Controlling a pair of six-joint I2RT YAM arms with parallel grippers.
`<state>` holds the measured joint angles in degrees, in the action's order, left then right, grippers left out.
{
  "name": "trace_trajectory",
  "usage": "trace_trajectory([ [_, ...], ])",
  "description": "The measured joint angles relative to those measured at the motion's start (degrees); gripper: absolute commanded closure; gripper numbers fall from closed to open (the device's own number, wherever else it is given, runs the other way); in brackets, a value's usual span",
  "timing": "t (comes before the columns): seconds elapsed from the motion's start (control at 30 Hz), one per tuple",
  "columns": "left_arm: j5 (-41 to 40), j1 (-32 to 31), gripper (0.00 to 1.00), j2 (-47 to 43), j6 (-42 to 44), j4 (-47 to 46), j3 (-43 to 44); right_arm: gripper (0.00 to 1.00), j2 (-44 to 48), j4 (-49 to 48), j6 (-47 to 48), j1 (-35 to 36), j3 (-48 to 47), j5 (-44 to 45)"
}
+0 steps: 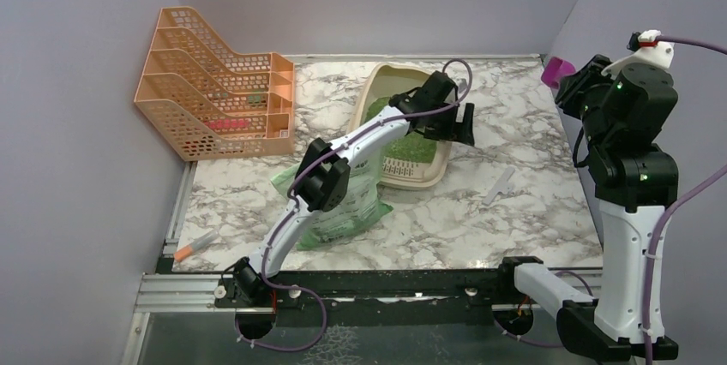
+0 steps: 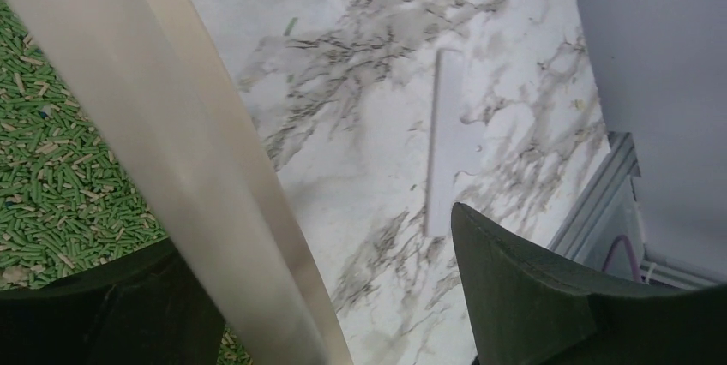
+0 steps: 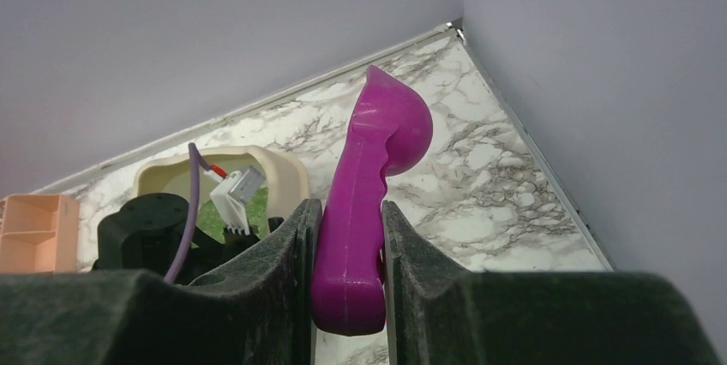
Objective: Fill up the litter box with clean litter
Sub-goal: Move the litter box to the center of the board.
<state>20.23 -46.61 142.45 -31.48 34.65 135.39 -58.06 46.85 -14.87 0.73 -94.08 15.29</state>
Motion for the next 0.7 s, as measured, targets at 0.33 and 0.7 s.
trace_trajectory([
  [0.33, 4.0, -6.38, 0.15, 5.55, -6.16, -8.96, 4.5, 0.99, 0.55, 1.07, 0.2, 0.0, -0.24, 1.86],
  [0.7, 4.39, -10.54, 0.03, 7.1, -8.07, -13.97, 4.33, 0.99, 0.61, 3.04, 0.57, 0.0, -2.25, 2.08],
])
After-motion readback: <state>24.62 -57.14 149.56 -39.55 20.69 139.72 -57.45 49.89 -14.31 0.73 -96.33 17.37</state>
